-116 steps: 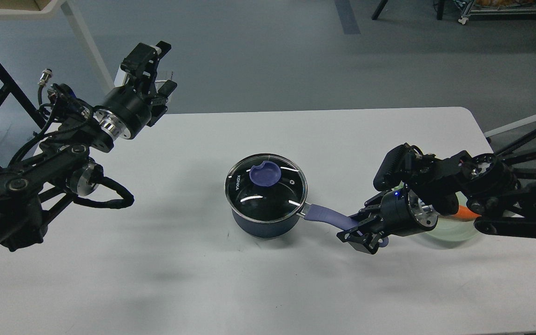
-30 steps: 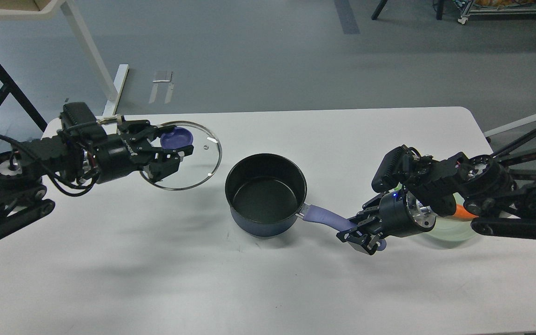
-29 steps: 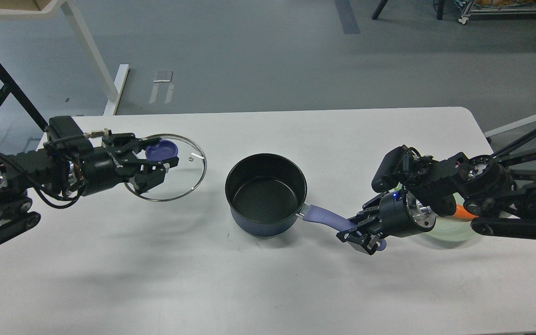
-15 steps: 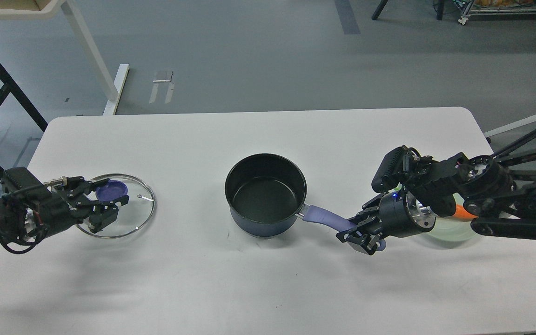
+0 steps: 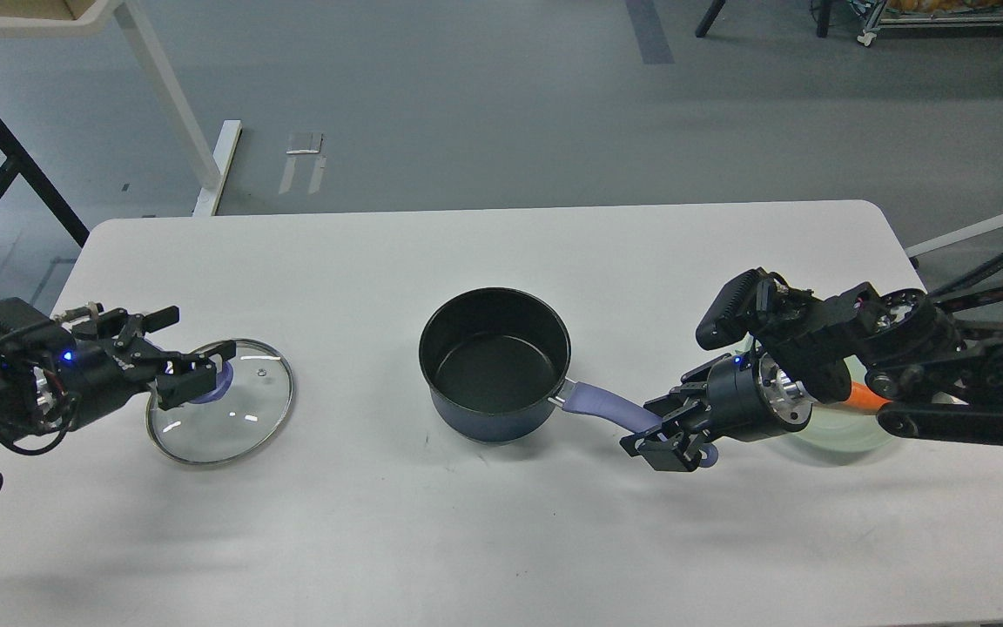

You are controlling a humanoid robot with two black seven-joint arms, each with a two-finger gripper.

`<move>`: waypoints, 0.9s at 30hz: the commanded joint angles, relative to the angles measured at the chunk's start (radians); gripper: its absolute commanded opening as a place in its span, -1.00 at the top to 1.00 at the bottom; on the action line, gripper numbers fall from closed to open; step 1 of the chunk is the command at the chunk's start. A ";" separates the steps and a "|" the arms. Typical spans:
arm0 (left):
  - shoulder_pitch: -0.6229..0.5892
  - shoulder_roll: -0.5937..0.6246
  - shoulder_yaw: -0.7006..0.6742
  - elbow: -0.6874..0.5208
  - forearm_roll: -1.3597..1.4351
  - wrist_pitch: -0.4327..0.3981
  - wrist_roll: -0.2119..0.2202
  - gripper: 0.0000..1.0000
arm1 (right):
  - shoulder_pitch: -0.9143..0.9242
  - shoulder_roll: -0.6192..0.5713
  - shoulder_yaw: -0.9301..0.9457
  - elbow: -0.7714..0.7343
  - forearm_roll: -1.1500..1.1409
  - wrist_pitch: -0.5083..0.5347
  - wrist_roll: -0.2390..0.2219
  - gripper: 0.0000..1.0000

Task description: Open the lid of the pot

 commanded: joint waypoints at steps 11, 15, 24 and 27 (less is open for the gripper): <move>-0.274 -0.077 -0.008 0.001 -0.860 -0.109 0.000 -0.98 | -0.043 -0.136 0.426 -0.242 0.304 0.019 0.058 -0.99; -0.325 -0.129 -0.038 0.010 -1.072 -0.188 0.000 -0.98 | -0.110 -0.170 0.589 -0.348 0.501 0.015 0.058 -0.99; -0.312 -0.337 -0.158 0.131 -1.397 -0.213 0.000 -0.98 | -0.329 -0.195 0.869 -0.506 0.954 -0.006 0.060 -1.00; -0.311 -0.423 -0.183 0.240 -1.508 -0.260 0.000 -0.98 | -0.437 -0.175 0.955 -0.538 1.159 -0.006 0.074 -1.00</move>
